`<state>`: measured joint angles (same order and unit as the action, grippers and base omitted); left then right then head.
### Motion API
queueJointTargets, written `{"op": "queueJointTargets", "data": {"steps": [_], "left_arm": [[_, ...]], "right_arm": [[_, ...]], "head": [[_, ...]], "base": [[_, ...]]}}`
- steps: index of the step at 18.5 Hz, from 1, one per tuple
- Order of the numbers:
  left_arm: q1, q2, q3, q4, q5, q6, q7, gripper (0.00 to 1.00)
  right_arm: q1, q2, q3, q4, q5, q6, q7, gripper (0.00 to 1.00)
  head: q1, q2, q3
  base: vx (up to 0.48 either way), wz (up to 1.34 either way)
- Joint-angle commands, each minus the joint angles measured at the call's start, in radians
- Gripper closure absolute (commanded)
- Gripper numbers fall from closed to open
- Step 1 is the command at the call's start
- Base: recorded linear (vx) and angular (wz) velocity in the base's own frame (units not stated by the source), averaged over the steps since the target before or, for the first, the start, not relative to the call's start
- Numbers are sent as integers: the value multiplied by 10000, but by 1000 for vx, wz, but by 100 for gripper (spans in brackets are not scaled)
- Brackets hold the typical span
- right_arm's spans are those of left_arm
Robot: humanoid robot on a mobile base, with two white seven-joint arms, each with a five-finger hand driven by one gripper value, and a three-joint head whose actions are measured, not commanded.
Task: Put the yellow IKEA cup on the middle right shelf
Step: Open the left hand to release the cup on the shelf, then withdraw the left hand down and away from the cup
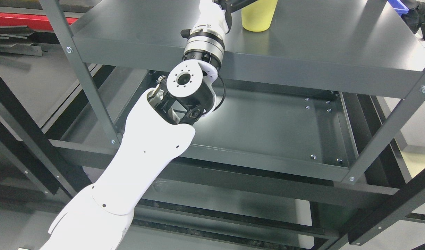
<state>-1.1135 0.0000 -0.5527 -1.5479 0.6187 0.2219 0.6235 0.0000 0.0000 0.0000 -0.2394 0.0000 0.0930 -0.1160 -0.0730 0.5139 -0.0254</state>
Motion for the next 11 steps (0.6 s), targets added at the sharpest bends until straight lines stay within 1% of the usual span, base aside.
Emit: {"op": "queueJointTargets", "data": {"steps": [1, 4, 8, 11], "left_arm": [[473, 174, 66, -781, -572, -928, -22, 1], [795, 174, -255, -812, -588, -1786, -37, 1], [1209, 174, -302, -812, -1031, -2385, -53, 1], [1440, 174, -333, -812, -1583, -3504, -174, 1]], "right_arm": [[138, -175, 169, 1, -245, 5, -6, 1], [138, -175, 169, 1, -245, 5, -6, 1], [138, -175, 169, 1, -245, 5, -6, 1], [138, -175, 169, 1, -245, 5, -6, 1]], "head": [[0, 0, 0], [0, 0, 0], [0, 0, 0], [0, 0, 0]], "base": [[0, 0], [0, 0], [-40, 21], [-85, 17]]}}
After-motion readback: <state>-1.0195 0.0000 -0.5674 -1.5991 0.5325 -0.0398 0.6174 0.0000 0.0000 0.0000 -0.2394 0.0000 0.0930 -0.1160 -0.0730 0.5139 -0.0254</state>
